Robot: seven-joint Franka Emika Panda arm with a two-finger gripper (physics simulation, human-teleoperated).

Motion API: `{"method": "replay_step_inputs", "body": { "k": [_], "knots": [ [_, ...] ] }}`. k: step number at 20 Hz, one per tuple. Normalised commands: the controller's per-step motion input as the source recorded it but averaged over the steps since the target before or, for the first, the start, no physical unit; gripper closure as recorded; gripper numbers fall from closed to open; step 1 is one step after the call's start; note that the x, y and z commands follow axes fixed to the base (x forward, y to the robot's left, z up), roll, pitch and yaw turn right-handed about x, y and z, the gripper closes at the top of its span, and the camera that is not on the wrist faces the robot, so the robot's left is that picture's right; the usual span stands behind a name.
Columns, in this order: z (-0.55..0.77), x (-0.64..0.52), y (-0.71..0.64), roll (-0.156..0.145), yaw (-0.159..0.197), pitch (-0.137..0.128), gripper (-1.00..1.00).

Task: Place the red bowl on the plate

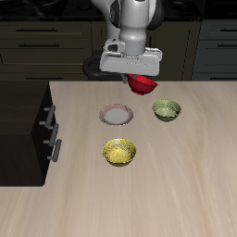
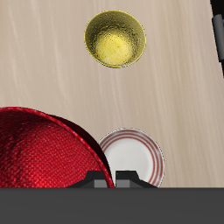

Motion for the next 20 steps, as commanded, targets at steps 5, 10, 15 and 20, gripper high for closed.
{"method": "replay_step_inputs", "body": {
  "k": [5, 10, 15, 20],
  "knots": [
    [-0.04, -0.02, -0.02, 0.001, -0.008, 0.003, 1.0],
    [-0.05, 0.0, -0.01, 0.013, -0.011, 0.019, 1.0],
    [-0.03, 0.01, 0.05, 0.011, 0.004, 0.004, 1.0],
    [-0.02, -0.09, 0.06, 0.021, 0.005, -0.003, 1.0]
  ]
}}
